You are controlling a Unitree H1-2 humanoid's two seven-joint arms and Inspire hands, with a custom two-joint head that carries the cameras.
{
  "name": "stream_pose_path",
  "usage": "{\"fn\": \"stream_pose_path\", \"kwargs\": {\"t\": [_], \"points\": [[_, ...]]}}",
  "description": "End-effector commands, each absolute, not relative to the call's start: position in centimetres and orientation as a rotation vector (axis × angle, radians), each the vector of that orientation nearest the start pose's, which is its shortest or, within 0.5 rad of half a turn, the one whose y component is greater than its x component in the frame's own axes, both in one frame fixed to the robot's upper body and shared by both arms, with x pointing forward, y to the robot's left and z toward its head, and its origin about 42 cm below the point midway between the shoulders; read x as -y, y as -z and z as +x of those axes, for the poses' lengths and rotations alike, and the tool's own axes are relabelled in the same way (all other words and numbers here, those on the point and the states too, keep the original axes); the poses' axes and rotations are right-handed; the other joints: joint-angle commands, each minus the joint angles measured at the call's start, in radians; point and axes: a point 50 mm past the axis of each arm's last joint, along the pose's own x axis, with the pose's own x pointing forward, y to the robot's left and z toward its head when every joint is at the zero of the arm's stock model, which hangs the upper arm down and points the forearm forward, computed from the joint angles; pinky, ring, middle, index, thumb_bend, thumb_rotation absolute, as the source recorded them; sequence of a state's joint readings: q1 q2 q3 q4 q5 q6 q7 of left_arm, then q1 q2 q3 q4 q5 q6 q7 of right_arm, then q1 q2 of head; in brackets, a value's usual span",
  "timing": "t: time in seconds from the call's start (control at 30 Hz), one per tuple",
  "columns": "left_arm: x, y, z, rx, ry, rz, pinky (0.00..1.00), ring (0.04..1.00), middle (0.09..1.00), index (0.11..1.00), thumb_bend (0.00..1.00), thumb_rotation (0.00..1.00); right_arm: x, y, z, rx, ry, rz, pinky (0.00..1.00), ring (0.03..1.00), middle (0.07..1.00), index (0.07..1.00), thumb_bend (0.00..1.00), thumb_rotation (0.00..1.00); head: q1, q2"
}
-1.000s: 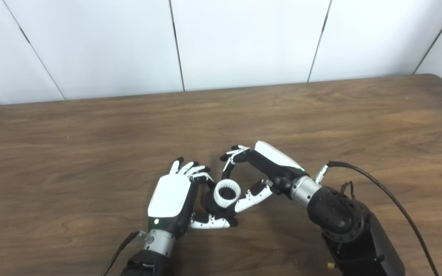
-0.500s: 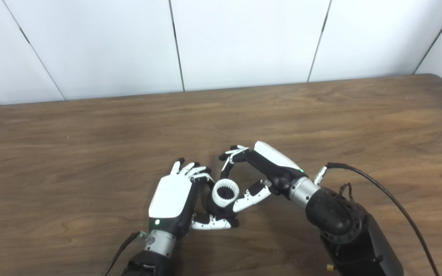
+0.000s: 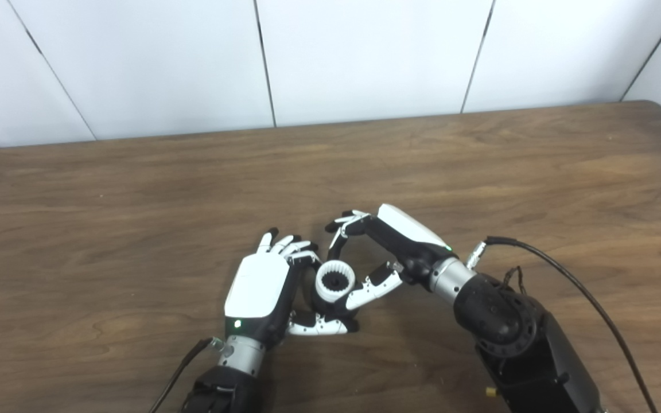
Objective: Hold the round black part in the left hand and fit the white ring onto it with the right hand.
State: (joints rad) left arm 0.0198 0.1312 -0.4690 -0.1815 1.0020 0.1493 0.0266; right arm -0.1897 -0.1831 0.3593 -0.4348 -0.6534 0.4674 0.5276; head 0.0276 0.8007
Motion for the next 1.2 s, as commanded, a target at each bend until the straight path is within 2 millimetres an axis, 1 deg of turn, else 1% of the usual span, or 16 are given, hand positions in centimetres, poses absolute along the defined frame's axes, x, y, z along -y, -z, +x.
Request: {"fn": "stream_pose_path", "kwargs": {"t": [0.0,0.83,1.17], "points": [[-12.53,-12.03,24.5,0.231,0.303,1.085,1.0,0.885,0.796,0.488,0.52,0.05,14.58,-21.93,29.64,0.101,-0.529,-0.824,0.94,0.95,0.838,0.484,0.52,0.13,0.001,0.0],[-12.52,-12.02,24.61,0.236,0.294,1.085,1.0,0.88,0.793,0.488,0.52,0.05,15.5,-21.3,29.85,0.078,-0.529,-0.834,0.96,0.954,0.84,0.484,0.52,0.13,-0.003,-0.002],[-12.39,-12.08,24.69,0.225,0.298,1.08,1.0,0.889,0.798,0.488,0.52,0.05,15.41,-21.13,29.86,0.07,-0.527,-0.829,0.96,0.958,0.839,0.484,0.52,0.13,-0.008,0.0]]}}
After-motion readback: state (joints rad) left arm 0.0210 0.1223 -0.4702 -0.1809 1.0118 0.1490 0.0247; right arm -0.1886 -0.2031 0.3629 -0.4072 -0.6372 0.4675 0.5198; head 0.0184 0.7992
